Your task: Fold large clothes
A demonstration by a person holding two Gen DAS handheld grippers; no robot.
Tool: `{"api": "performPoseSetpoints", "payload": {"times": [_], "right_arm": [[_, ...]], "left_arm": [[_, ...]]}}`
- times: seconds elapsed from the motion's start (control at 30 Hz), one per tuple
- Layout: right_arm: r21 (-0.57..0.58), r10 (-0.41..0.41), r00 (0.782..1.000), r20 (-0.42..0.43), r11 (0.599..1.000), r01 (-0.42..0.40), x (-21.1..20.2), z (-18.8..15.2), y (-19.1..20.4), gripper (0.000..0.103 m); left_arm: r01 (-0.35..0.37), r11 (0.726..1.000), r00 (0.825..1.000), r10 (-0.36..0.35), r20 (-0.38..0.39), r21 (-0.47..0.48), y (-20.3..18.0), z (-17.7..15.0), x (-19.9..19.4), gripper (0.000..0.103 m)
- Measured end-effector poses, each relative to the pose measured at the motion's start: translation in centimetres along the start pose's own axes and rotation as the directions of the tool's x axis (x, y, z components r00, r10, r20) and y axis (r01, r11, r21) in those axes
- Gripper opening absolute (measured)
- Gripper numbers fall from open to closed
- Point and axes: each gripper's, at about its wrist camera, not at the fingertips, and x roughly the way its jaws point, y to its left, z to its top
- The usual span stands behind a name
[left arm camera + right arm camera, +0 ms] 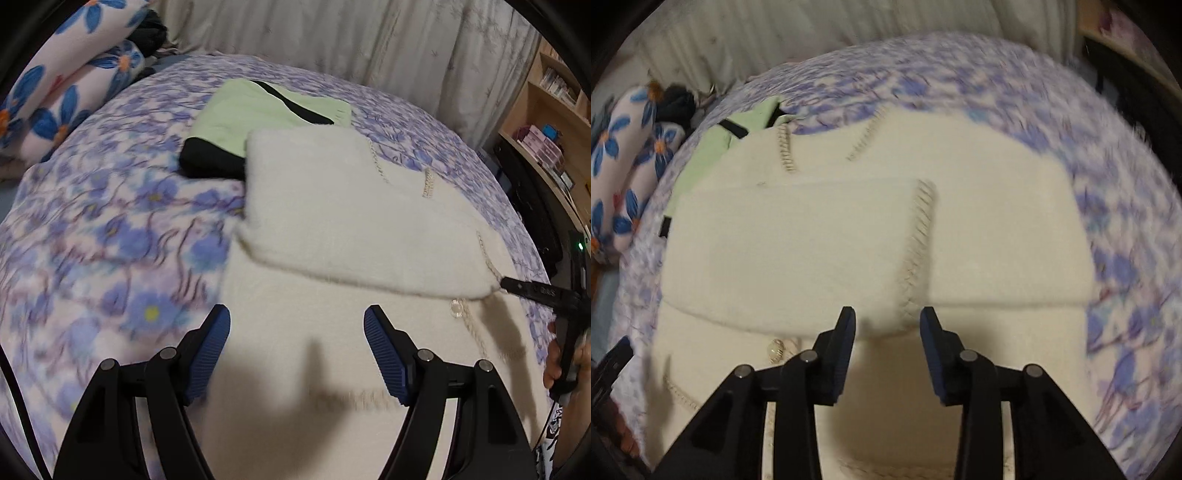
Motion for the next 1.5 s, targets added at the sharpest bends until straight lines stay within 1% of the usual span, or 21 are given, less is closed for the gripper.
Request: {"api": "performPoseSetpoints", "payload": {"times": [0.13,0.27,0.37,0.47,0.5,0.53,0.6,0.67,0.77,0.83,0.87,0.93,0.97,1.03,1.07,1.1,1.17,1.2,1.3,1.4,1.5], "right_arm": [[0.059,0.077,0.997,-0.001,0.995,-0.077,1.5,2.1,-1.5,0.049],[0.091,0.107,0.994,-0.016,0.99,-0.105,4.4,5.1,-2.3,0.049],[0.092,0.131,0.991,-0.024,0.988,-0.128,6.3,6.4,-2.1,0.049],[0.057,0.096,0.995,0.003,0.994,-0.096,7.5,7.3,-1.6,0.049],[0.034,0.071,0.997,0.012,0.997,-0.072,7.5,7.3,-1.2,0.035],[0.003,0.044,0.999,0.015,0.999,-0.044,7.6,7.4,-0.6,0.015],[-0.03,0.024,0.999,0.042,0.999,-0.023,7.3,7.7,0.1,0.014],[-0.06,0.021,0.995,0.103,0.998,-0.014,6.3,8.3,0.7,0.013],[-0.054,0.04,0.977,0.208,0.998,-0.03,4.9,9.8,1.4,0.013],[-0.048,0.027,0.97,0.241,0.999,-0.015,5.4,10.8,1.8,0.013],[-0.048,0.01,0.973,0.23,0.999,0.001,6.1,11.1,1.9,0.013],[-0.056,-0.052,0.99,0.134,0.997,0.06,9.2,11.4,1.9,0.015],[-0.061,-0.078,0.992,0.096,0.995,0.084,10.3,11.3,1.8,0.018],[-0.051,-0.065,0.994,0.09,0.996,0.07,10.2,10.8,1.4,0.021],[-0.034,-0.064,0.995,0.082,0.997,0.067,9.7,10.7,1.1,0.023],[-0.016,-0.069,0.995,0.078,0.997,0.071,9.1,10.6,0.9,0.029],[-0.002,-0.071,0.99,0.119,0.997,0.072,7.3,10.0,0.5,0.031],[-0.007,-0.076,0.987,0.145,0.997,0.078,6.4,9.7,0.6,0.032],[-0.039,-0.057,0.98,0.192,0.997,0.066,4.5,8.5,2.2,0.032],[-0.108,0.026,0.988,0.15,0.994,-0.01,4.5,7.2,5.6,0.033],[-0.175,0.105,0.989,0.103,0.981,-0.086,5.8,5.7,9.3,0.033]], "left_arm": [[-0.019,0.999,0.999,0.02,-0.041,0.046,0.3,4.1,3.8,0.073],[-0.059,0.997,0.994,0.063,-0.088,0.039,1.8,8.2,7.9,0.073],[-0.018,0.999,0.99,0.022,-0.139,0.029,2.5,10.3,10.7,0.073],[-0.054,0.996,0.987,0.064,-0.149,0.065,1.9,11.2,13.1,0.071],[-0.053,0.995,0.988,0.064,-0.141,0.08,1.6,11.3,13.5,0.048],[-0.047,0.994,0.99,0.059,-0.128,0.094,1.3,11.4,13.7,0.031],[-0.082,0.99,0.99,0.094,-0.103,0.116,0.5,11.7,13.9,0.012],[-0.106,0.988,0.992,0.113,-0.053,0.115,0.0,11.9,13.3,0.011],[-0.126,0.988,0.992,0.124,0.024,0.09,0.0,12.3,12.6,0.01],[-0.129,0.99,0.991,0.128,0.03,0.061,0.3,12.5,12.8,0.01],[-0.131,0.99,0.991,0.13,0.028,0.048,0.6,12.5,13.2,0.01],[-0.138,0.989,0.99,0.137,0.022,0.049,0.8,12.4,13.9,0.011],[-0.136,0.989,0.991,0.136,0.016,0.057,0.9,12.2,14.2,0.012],[-0.135,0.989,0.991,0.135,0.009,0.059,1.1,12.1,14.2,0.016],[-0.141,0.988,0.99,0.141,-0.001,0.056,1.2,12.2,13.8,0.023],[-0.16,0.986,0.987,0.16,-0.006,0.047,1.3,12.2,13.4,0.036],[-0.209,0.978,0.978,0.209,0.013,0.024,1.4,12.2,11.9,0.046],[-0.21,0.978,0.977,0.209,0.038,0.015,1.2,12.2,10.9,0.046],[-0.146,0.989,0.985,0.145,0.095,0.005,-0.3,11.8,8.5,0.046],[-0.079,0.997,0.992,0.076,0.105,0.025,-3.4,10.9,7.8,0.046],[0.007,0.999,0.998,-0.01,0.065,0.032,-6.8,9.7,9.1,0.046]]}}
